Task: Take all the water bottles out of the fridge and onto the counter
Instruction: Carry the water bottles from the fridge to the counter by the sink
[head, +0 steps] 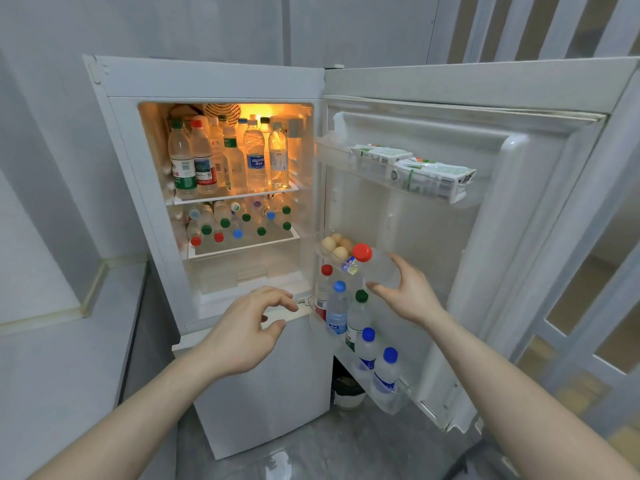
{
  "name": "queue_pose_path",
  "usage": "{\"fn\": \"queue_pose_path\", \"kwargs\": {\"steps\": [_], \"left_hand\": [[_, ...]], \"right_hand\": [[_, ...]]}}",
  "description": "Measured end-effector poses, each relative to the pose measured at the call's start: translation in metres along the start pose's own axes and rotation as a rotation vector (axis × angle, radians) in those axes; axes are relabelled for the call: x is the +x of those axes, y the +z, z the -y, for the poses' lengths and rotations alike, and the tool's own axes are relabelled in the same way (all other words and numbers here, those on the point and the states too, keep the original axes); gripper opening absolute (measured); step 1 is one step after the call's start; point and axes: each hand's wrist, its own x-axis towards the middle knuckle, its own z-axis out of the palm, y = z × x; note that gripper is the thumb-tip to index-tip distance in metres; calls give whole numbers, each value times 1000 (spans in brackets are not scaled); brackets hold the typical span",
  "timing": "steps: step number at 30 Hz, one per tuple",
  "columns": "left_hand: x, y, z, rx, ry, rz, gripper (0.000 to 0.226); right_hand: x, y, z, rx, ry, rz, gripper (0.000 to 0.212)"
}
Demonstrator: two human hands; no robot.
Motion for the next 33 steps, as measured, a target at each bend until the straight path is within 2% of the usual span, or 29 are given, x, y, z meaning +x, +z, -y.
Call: {"fn": "queue_pose_path", "kwargs": {"steps": [8, 13, 18, 23, 33], "left_hand": [[28, 48, -11, -69, 20, 83, 28], [40, 79, -7, -83, 0, 127, 27], [46, 113, -3, -98, -42, 184, 26], [55, 149, -5, -112, -119, 174, 25], [104, 218, -31, 2, -178, 328, 48]], "right_hand": [[12, -8, -20, 34, 22, -45, 44], [15, -11, -27, 51, 15, -73, 55], [15, -17, -29, 57, -4, -62, 48], [18, -18, -33, 62, -17, -57, 42], [30, -16, -54, 129, 10, -46, 53]]}}
